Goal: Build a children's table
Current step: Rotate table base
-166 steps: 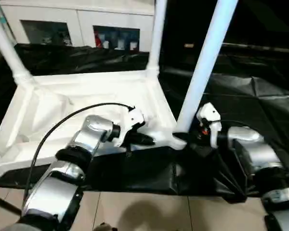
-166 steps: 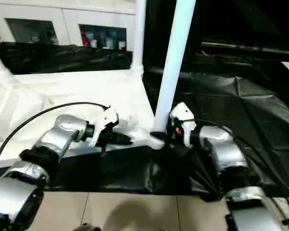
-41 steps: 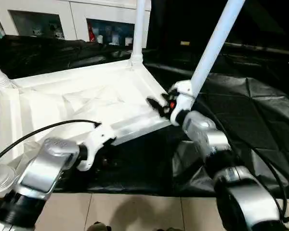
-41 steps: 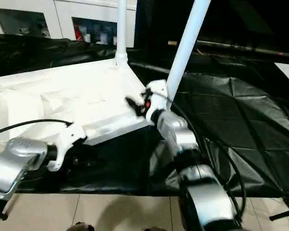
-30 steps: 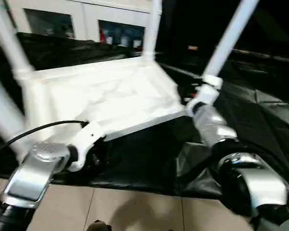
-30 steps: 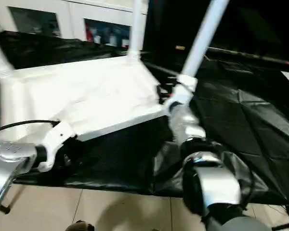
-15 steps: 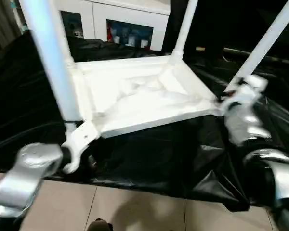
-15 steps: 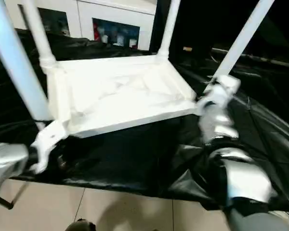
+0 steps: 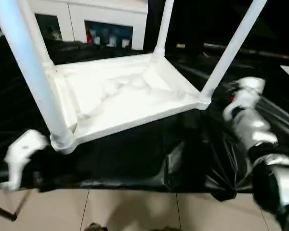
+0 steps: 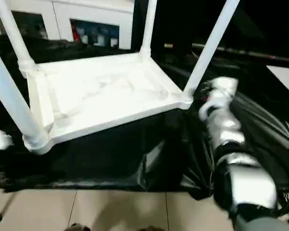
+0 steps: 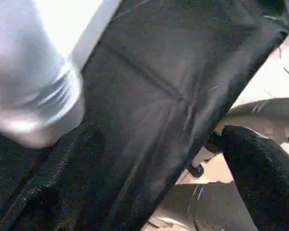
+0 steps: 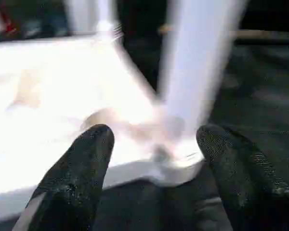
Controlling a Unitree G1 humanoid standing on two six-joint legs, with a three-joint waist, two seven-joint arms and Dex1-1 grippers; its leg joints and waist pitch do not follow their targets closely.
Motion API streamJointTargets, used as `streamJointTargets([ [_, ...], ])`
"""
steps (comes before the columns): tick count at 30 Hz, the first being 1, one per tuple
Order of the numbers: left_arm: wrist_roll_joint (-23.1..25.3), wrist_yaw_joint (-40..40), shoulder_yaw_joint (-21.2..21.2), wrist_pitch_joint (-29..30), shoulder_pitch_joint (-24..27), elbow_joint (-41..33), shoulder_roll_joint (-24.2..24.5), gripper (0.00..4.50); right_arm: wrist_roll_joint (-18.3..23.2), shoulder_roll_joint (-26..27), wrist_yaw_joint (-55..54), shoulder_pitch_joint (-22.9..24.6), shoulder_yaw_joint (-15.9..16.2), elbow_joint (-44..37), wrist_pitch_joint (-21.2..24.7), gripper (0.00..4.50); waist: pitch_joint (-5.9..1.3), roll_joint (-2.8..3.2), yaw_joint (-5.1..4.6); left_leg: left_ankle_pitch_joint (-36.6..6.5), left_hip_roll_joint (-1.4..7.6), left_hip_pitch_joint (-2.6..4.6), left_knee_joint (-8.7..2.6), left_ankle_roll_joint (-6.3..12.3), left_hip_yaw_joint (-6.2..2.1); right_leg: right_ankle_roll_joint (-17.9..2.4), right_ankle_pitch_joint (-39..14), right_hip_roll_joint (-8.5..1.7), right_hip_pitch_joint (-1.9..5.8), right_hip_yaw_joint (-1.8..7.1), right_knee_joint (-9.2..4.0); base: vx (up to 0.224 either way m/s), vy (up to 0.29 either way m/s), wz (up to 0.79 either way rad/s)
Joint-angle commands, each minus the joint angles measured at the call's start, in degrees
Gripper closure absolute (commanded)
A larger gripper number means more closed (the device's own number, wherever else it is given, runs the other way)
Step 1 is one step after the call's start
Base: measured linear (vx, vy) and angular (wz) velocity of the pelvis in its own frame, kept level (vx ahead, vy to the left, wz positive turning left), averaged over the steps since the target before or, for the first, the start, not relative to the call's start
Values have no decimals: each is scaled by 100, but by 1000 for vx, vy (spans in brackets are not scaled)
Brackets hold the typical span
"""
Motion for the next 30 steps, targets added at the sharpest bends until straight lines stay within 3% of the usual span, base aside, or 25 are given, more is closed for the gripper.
streamJointTargets([
  [1,-200,-3,322,-219,-59,121,-29,5,-49,-19,146,101,88,-271,50,123,-348,178,17,-2261,228,231,-460,-303,-126,-1146,-1712,-247,96,257,-460,0,0,0],
  [3,-453,204,699,-408,-379,494,-194,5,-115,148,711,533,409,-766,183,123,-343,200,66,-2301,214,236,-480,-304,-122,-1141,-1598,-228,118,257,-461,0,0,0],
  [6,-583,245,805,-419,-505,621,-256,5,-163,195,910,715,533,-946,277,123,-347,201,91,-2294,224,227,-504,-358,-137,-1173,-1563,-247,141,256,-442,0,0,0],
  [7,-579,244,798,-437,-521,652,-250,5,-183,200,908,745,555,-966,314,123,-343,190,97,-2376,233,253,-499,-383,-136,-1179,-1643,-268,120,265,-455,0,0,0],
  [12,-608,615,837,-954,-959,1214,-631,5,-435,215,433,894,630,-941,594,123,-344,175,119,-2397,223,256,-503,-469,-146,-1085,-1886,-292,131,277,-479,0,0,0],
  [13,-620,659,822,-1048,-1023,1282,-693,5,-444,215,388,903,638,-954,619,123,-348,143,130,-2393,216,270,-497,-464,-139,-1059,-1929,-289,127,275,-490,0,0,0],
  [14,-621,672,805,-1101,-1054,1313,-721,5,-452,214,365,907,646,-963,628,123,-350,156,136,-2394,215,274,-494,-463,-141,-1055,-1923,-298,121,280,-492,0,0,0],
  [15,-685,751,767,-1140,-1191,1340,-878,5,-464,225,300,878,646,-910,647,123,-362,114,114,-2330,226,228,-508,-469,-156,-1011,-1911,-304,164,270,-474,0,0,0],
  [17,-769,934,664,-1181,-1467,1435,-1169,5,-502,248,216,890,699,-958,756,123,-356,119,125,-2344,221,265,-496,-468,-145,-1019,-1906,-295,135,272,-483,0,0,0],
  [21,-580,1209,354,-1458,-1808,1727,-1444,5,-557,324,187,869,759,-973,846,123,-373,64,128,-2340,221,235,-495,-452,-158,-961,-1978,-318,159,270,-488,0,0,0],
  [25,-970,1108,139,-1327,-2176,1665,-1874,5,-689,454,211,804,850,-888,896,123,-386,79,130,-2176,222,238,-486,-451,-142,-1042,-1749,-312,159,271,-467,0,0,0],
  [29,-1426,858,-325,-798,-2407,1181,-2169,5,-786,558,84,623,922,-610,845,123,-403,75,137,-2066,226,251,-472,-431,-123,-1116,-1494,-304,162,268,-433,0,0,0],
  [30,-1500,780,-482,-676,-2458,1065,-2205,5,-795,589,87,571,931,-557,851,123,-403,105,153,-1992,220,252,-466,-415,-116,-1144,-1398,-298,162,270,-421,0,0,0],
])
